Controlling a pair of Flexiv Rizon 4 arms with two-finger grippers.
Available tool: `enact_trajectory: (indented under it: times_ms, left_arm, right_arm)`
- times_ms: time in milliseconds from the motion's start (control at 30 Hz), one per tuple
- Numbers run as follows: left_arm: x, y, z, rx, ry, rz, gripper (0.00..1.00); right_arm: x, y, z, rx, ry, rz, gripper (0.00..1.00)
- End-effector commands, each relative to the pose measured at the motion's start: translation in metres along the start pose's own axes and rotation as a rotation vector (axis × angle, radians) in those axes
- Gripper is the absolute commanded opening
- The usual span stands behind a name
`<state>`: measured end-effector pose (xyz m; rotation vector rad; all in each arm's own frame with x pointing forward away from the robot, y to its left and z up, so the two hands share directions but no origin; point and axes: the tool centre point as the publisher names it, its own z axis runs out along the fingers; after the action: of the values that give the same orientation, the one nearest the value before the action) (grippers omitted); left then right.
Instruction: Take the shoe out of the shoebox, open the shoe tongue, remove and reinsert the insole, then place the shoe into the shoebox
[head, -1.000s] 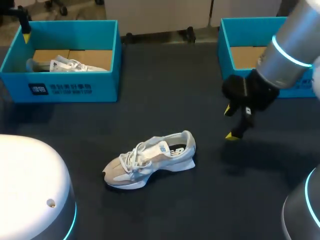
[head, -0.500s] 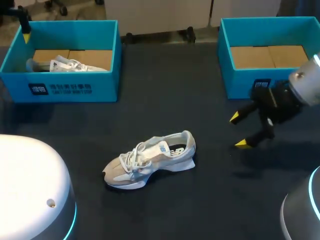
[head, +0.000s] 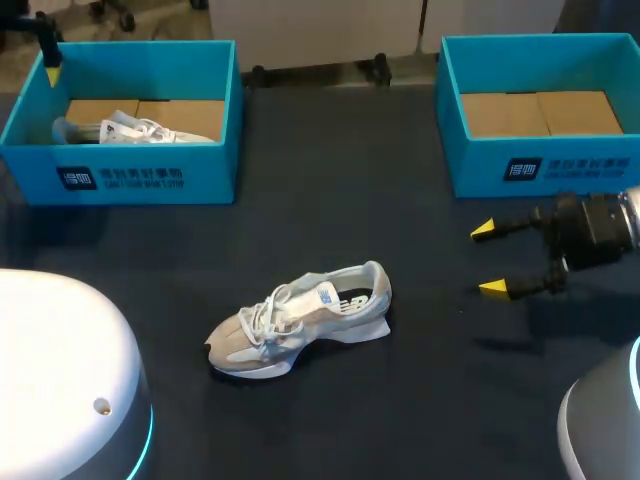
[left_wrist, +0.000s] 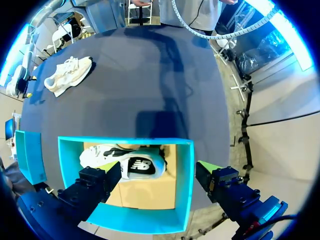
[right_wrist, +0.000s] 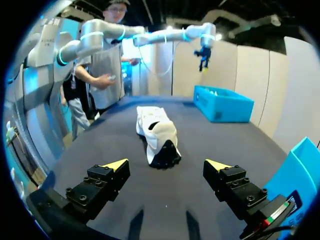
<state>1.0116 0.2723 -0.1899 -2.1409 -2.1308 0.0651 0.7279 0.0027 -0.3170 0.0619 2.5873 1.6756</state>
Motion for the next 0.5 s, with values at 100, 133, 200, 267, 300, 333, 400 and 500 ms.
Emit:
enact_trajectory:
  times_ms: [100, 133, 200, 267, 300, 333, 400, 500]
  left_arm:
    - [0.0002, -0.0009, 0.0004, -0.003, 0.001, 0.000, 1.00]
    - [0.0002, -0.0009, 0.0004, -0.003, 0.001, 0.000, 1.00]
    - [0.0002, -0.0009, 0.0004, -0.003, 0.001, 0.000, 1.00]
    - [0.0002, -0.0009, 0.0004, -0.003, 0.001, 0.000, 1.00]
    - [0.0002, -0.0009, 0.0004, -0.003, 0.001, 0.000, 1.00]
    - [0.0002, -0.0009, 0.0004, -0.003, 0.001, 0.000, 1.00]
    - [0.0002, -0.0009, 0.0004, -0.003, 0.001, 0.000, 1.00]
    - [0.0002, -0.0009, 0.0004, -0.003, 0.001, 0.000, 1.00]
  right_arm:
    - [0.0023, -0.0027, 0.0006, -0.055, -0.006, -0.001, 1.00]
    - [0.0023, -0.0027, 0.0006, -0.055, -0.006, -0.001, 1.00]
    - [0.0023, -0.0027, 0.0006, -0.055, -0.006, -0.001, 1.00]
    - [0.0023, -0.0027, 0.0006, -0.055, -0.006, -0.001, 1.00]
    - [0.0023, -0.0027, 0.0006, -0.055, -0.006, -0.001, 1.00]
    - [0.0023, -0.0027, 0.0006, -0.055, -0.006, -0.001, 1.00]
    - [0.0023, -0.0027, 0.0006, -0.055, -0.006, -0.001, 1.00]
    - [0.0000, -0.0079, 0.0015, -0.027, -0.069, -0.089, 1.00]
